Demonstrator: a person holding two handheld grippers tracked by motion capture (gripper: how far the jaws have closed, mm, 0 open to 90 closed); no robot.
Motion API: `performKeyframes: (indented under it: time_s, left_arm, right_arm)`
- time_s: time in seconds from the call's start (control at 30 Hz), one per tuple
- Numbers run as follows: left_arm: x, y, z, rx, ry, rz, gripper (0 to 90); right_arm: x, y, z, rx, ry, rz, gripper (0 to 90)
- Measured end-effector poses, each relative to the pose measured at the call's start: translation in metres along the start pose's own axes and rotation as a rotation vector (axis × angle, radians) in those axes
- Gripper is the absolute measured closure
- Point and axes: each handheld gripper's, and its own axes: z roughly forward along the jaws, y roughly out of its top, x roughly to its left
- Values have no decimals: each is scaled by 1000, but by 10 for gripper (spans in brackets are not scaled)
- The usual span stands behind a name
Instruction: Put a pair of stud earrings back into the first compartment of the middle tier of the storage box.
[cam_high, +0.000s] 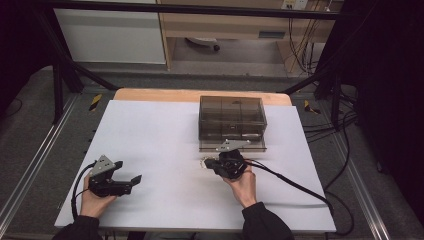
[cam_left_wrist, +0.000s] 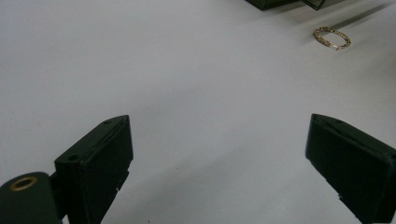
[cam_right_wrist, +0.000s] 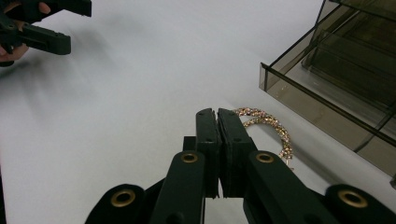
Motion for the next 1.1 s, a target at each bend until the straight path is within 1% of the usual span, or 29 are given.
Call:
performKeyframes:
  time_s: [0.2, 0.53, 0.6, 0.7, 0.83, 1.1]
  left_arm:
    - [0, 0, 0, 5, -1, 4, 73]
    - [0, 0, 0, 6, -2, 6, 73]
    - [0, 0, 1, 7, -2, 7, 73]
    - [0, 0, 1, 7, -3, 6, 73]
    - [0, 0, 1, 7, -4, 7, 73]
    - [0, 0, 2, 12, -5, 12, 73]
  right_arm:
    - [-3, 5, -5, -12, -9, 2, 881]
    - [-10, 19, -12, -44, -41, -3, 881]
    - [-12, 23, -12, -49, -45, 6, 881]
    - [-15, 26, -11, -56, -54, 2, 881]
    - [-19, 30, -7, -55, -69, 11, 881]
    - [-31, 39, 1, -61, -101, 22, 880]
